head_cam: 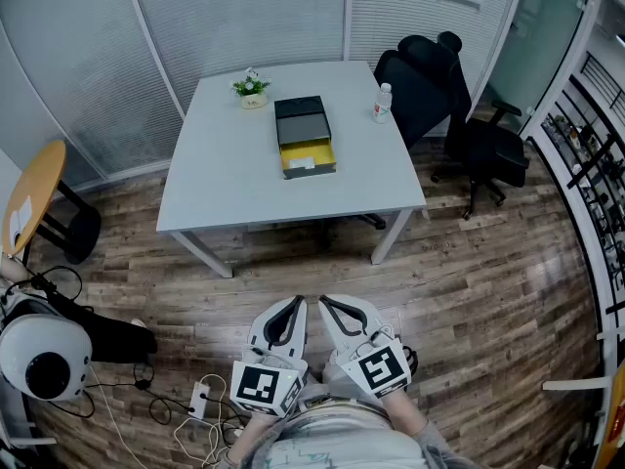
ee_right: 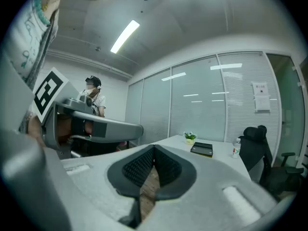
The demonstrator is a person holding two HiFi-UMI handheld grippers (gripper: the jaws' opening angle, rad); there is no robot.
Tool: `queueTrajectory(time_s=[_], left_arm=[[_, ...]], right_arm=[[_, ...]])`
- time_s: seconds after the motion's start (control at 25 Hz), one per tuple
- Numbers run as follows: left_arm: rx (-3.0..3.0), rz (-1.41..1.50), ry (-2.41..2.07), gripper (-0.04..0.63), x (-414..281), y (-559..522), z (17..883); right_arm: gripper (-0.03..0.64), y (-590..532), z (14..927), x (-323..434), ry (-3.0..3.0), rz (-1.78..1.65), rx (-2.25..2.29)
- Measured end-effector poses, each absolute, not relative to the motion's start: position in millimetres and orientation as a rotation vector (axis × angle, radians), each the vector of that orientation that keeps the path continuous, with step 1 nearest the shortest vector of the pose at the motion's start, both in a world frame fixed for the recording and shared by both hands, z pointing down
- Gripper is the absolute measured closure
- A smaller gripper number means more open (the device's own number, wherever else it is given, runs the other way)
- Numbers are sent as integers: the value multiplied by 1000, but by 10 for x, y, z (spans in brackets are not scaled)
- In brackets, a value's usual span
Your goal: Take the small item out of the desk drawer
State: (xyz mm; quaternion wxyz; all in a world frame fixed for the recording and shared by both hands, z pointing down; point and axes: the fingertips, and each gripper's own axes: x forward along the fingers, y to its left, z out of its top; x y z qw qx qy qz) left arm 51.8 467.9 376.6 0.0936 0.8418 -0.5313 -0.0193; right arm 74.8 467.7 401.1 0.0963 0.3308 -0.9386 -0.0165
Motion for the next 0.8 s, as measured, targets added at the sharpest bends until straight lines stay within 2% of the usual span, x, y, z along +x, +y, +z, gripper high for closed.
queueTrajectory(time_s=[0.8], left_arm=[[2452, -95, -1600, 598, 866, 4516, 3799]], right_arm=[[617, 4498, 3951, 1085, -2851, 5, 940]])
